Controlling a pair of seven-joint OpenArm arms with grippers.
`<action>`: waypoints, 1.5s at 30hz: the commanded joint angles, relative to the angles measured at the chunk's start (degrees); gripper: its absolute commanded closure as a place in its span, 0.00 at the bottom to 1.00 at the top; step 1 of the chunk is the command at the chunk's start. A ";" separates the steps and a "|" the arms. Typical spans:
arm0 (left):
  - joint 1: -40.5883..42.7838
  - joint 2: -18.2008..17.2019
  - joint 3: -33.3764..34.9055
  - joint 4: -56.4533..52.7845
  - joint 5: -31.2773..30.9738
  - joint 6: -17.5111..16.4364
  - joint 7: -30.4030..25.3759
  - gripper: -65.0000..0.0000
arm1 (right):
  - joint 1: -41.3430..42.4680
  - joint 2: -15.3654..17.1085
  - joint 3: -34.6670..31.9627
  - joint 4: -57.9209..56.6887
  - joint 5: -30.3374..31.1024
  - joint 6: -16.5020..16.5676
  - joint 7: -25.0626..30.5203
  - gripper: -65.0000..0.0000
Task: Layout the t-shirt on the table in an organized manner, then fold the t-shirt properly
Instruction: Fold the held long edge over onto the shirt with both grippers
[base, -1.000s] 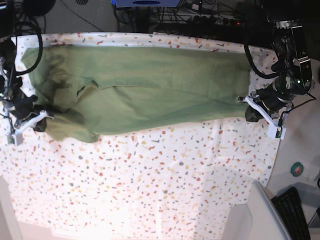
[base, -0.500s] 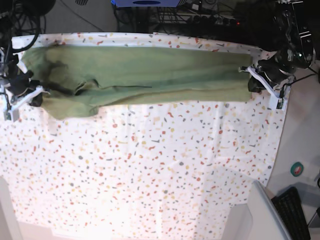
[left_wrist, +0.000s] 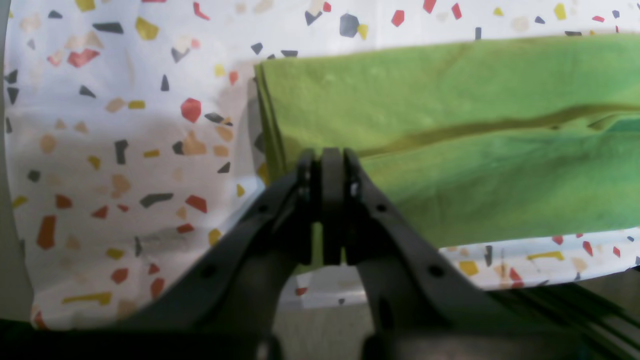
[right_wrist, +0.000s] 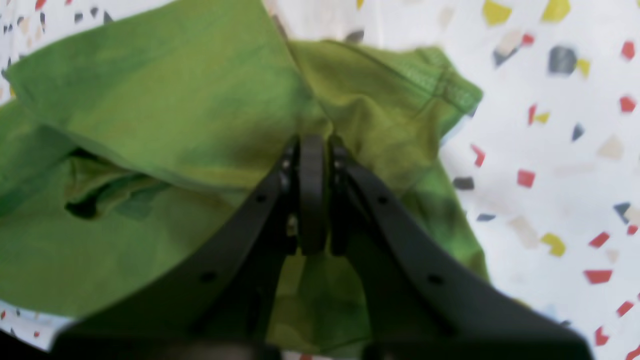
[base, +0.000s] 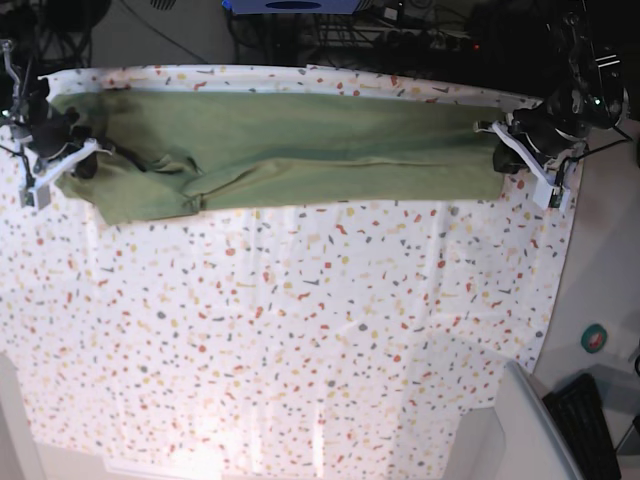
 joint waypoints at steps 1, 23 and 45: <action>-0.16 -0.91 -0.36 -0.20 -0.09 -0.27 -0.68 1.00 | 0.30 0.93 0.48 0.46 0.17 0.27 0.99 1.00; -0.33 -3.90 1.05 -3.02 -0.09 -0.27 -0.77 1.00 | 0.47 1.46 0.48 0.37 -0.01 0.27 0.99 1.00; -2.79 -6.01 0.96 -3.46 -0.44 -0.27 -0.77 1.00 | 0.12 2.95 0.57 8.20 0.34 0.27 -7.09 1.00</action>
